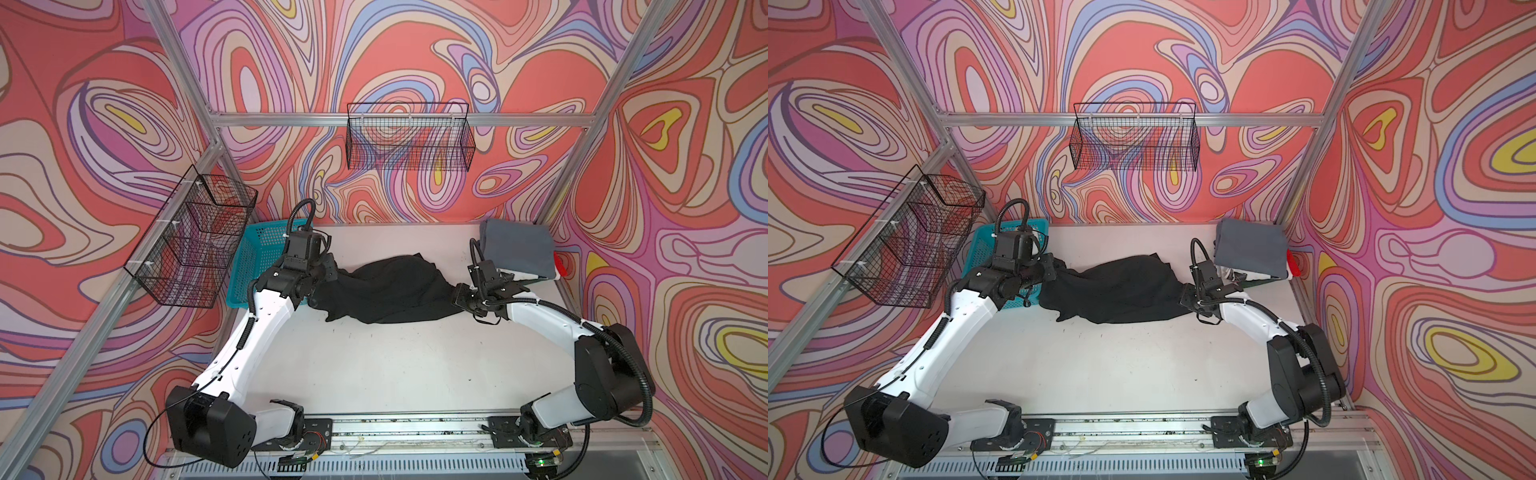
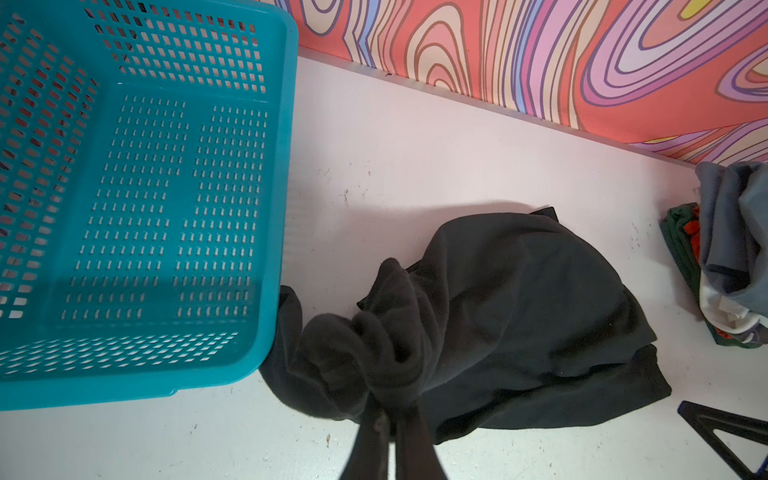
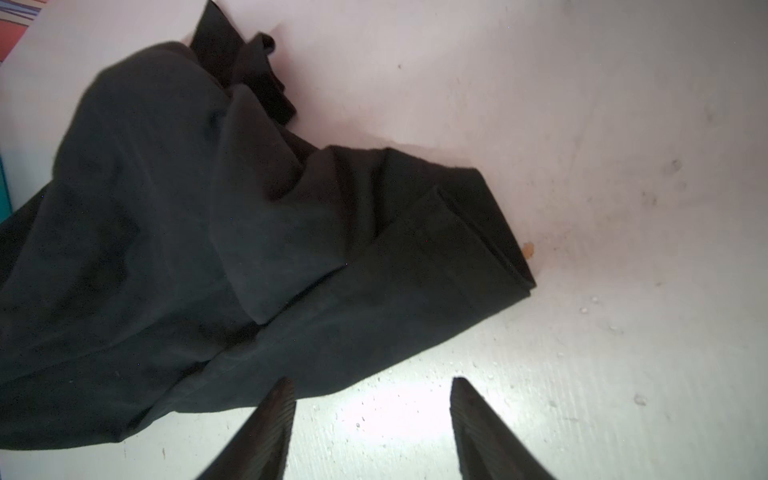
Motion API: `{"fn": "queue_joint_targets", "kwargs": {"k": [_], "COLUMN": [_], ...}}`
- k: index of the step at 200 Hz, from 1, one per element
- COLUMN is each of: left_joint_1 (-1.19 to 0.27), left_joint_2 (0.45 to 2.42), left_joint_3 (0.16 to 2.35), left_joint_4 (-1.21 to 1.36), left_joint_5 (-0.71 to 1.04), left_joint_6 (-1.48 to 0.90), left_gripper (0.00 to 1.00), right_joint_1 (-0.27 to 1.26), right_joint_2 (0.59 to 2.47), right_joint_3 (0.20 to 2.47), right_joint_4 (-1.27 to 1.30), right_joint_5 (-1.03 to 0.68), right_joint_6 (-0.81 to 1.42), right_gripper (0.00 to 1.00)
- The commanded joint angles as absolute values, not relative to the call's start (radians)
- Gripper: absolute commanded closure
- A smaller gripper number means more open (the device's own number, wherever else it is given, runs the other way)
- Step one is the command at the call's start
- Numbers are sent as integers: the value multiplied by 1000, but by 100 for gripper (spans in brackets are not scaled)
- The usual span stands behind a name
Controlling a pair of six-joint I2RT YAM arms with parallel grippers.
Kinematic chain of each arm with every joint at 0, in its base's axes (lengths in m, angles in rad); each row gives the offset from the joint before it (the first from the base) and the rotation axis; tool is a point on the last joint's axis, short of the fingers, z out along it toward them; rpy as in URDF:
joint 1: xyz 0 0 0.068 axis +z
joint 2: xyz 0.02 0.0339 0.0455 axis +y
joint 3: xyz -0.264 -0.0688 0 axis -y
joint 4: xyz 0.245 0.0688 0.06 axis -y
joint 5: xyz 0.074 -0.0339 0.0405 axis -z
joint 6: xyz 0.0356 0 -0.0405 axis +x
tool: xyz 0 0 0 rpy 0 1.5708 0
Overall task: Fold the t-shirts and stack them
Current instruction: 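Stretch the black shirt between both grippers and lay it flat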
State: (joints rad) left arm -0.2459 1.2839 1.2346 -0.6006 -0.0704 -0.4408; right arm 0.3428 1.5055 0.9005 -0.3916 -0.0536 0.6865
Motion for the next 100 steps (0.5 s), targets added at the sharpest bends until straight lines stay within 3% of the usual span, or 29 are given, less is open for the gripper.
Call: {"fn": "queue_joint_targets", "kwargs": {"k": [1, 100], "left_joint_1": [-243, -243], "left_joint_2": [1266, 1269], "left_joint_3": [1256, 1199], "left_joint_4": [-588, -579], "left_joint_5": [-59, -51], "left_joint_6": [-455, -458], "left_gripper": [100, 100], "right_joint_1": [348, 347], "right_joint_2": [1497, 1718], "right_joint_3": [849, 1057], "right_joint_4": [-352, -394], "right_joint_5": [-63, 109], "right_joint_6": [713, 624], "right_gripper": [34, 32]}}
